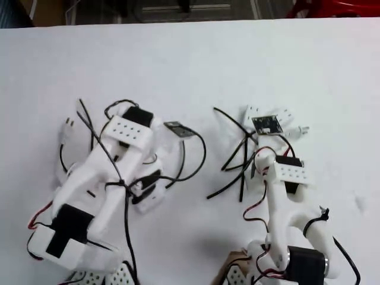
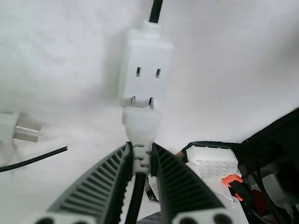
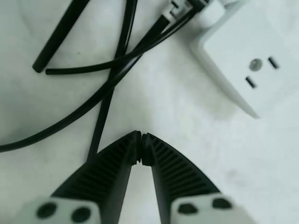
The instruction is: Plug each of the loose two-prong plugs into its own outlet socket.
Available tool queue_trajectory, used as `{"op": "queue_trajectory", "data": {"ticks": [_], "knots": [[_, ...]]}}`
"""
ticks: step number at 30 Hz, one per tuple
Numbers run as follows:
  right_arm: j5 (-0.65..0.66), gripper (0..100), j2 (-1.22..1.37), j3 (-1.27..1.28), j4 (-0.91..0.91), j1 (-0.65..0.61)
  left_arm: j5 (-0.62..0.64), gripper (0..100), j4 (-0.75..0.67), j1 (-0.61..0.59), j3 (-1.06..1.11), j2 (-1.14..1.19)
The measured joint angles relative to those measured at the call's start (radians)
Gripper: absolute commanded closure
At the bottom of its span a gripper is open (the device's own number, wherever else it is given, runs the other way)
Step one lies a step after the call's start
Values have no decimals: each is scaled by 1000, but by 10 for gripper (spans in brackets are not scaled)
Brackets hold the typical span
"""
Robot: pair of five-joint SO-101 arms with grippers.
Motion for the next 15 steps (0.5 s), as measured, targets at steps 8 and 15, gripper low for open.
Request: {"op": "queue_trajectory", "data": {"ticks": [8,15], "knots": [[0,974,0,0,0,0,46,975,-34,0,-3,104],[0,974,0,0,0,0,46,897,-31,2,-46,157]]}}
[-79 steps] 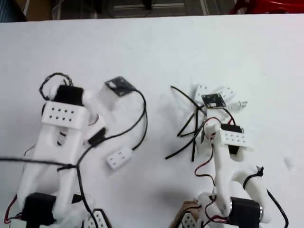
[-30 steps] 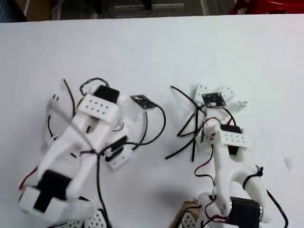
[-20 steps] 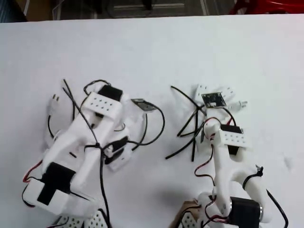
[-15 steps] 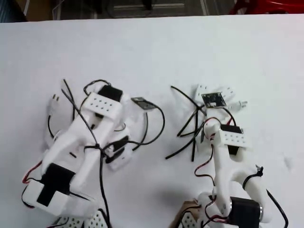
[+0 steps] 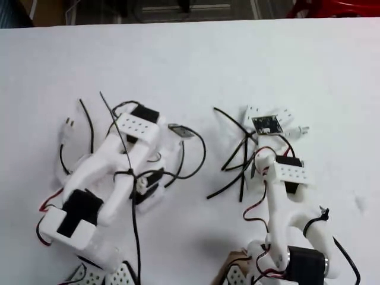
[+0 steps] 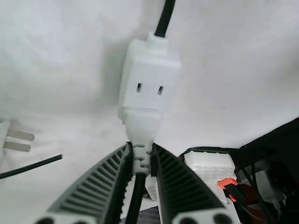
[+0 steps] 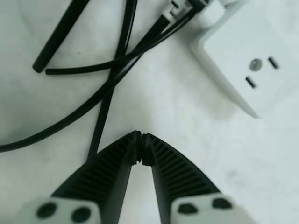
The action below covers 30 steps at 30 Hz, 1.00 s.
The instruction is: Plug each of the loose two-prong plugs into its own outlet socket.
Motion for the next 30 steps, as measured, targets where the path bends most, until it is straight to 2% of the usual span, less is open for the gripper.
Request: {"op": "queue_trajectory", "data": {"ticks": [2,13,24,30], "knots": [[0,974,0,0,0,0,0,857,0,0,0,0],[0,974,0,0,0,0,0,854,-25,0,0,6],[0,974,0,0,0,0,0,852,-190,-14,66,6],[0,974,0,0,0,0,-69,850,-287,-60,107,-11]]}}
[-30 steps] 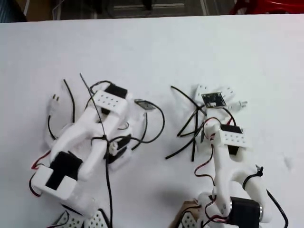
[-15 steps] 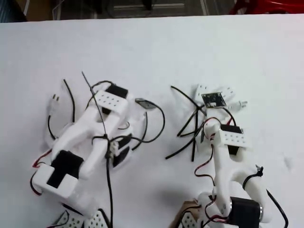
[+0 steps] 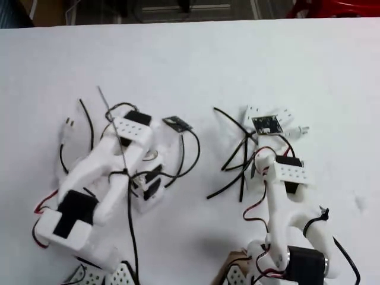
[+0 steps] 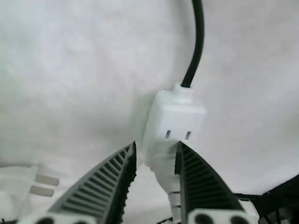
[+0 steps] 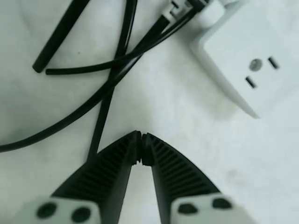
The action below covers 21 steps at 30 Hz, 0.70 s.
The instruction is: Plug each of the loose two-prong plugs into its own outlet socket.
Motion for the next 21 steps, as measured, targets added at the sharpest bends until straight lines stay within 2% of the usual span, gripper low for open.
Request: {"op": "queue_trajectory", "data": {"ticks": [10,16,21], "knots": [[0,974,0,0,0,0,-11,849,-137,-6,103,2],[0,974,0,0,0,0,-43,849,-118,8,100,0],[0,974,0,0,0,0,-57,849,-8,32,14,0]]}}
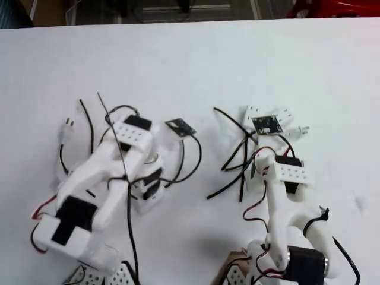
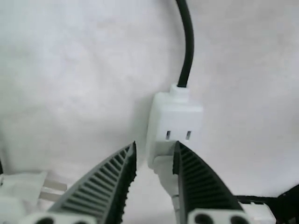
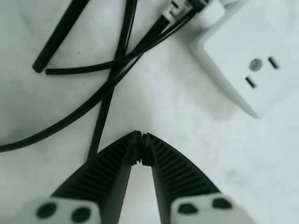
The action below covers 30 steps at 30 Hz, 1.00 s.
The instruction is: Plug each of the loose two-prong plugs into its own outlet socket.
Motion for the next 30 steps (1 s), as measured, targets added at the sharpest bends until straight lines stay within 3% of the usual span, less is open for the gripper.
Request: {"op": "queue_trajectory", "data": {"ticks": [10,21,30], "knots": [[0,974,0,0,0,0,0,854,75,23,-41,17],[0,974,0,6,0,0,84,849,92,161,-14,-57],[0,974,0,9,0,0,37,849,-215,91,232,-114]]}}
